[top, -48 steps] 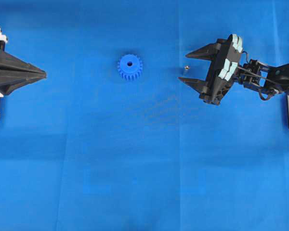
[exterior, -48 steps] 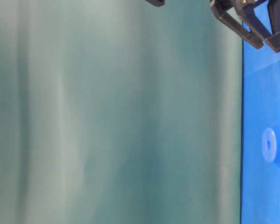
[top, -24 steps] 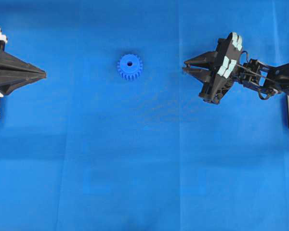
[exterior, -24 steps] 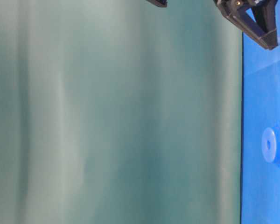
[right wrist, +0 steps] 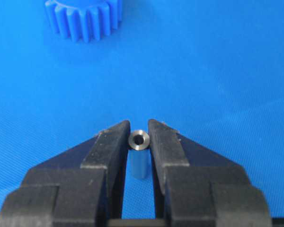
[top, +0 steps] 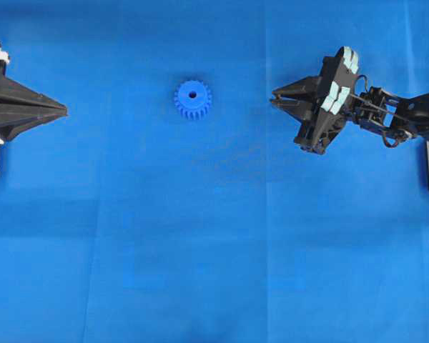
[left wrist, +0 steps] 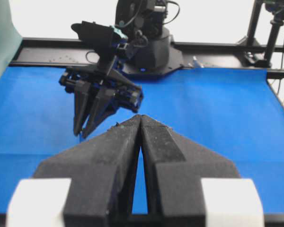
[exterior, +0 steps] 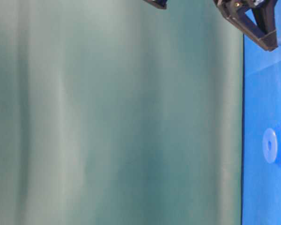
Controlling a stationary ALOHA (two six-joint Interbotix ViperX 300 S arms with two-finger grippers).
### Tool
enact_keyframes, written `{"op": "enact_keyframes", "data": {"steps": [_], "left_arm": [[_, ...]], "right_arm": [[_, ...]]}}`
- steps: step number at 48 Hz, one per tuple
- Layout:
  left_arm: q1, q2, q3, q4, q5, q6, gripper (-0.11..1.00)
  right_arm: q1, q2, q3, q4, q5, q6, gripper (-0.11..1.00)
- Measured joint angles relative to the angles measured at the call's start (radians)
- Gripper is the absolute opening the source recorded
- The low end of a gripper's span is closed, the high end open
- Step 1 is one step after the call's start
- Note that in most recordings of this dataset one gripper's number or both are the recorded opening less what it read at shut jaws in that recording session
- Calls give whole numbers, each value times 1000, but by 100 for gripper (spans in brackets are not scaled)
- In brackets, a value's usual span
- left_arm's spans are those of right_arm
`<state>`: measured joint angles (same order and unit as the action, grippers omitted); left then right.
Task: Insert the shaft placed at a random location into the center hole of the small gear at another random location.
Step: 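Close the right gripper on the silver shaft and lift it, then carry the shaft left with the right gripper above the blue gear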
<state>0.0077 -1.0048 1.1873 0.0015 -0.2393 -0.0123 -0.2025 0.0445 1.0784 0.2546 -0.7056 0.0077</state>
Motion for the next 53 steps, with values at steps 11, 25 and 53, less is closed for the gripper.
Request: {"op": "enact_keyframes", "data": {"steps": [11,25,53], "left_arm": [[0,-8,-2,0,11,0,0],[0,-11,-2,0,21,0,0],[0,-11,-2,0,25,-2,0]], "right_arm": [[2,-127,-32,0,137,-15,3],[0,-175,-52,0,196,-29,3],[9,-23,-268,-8,261,-35,3]]}}
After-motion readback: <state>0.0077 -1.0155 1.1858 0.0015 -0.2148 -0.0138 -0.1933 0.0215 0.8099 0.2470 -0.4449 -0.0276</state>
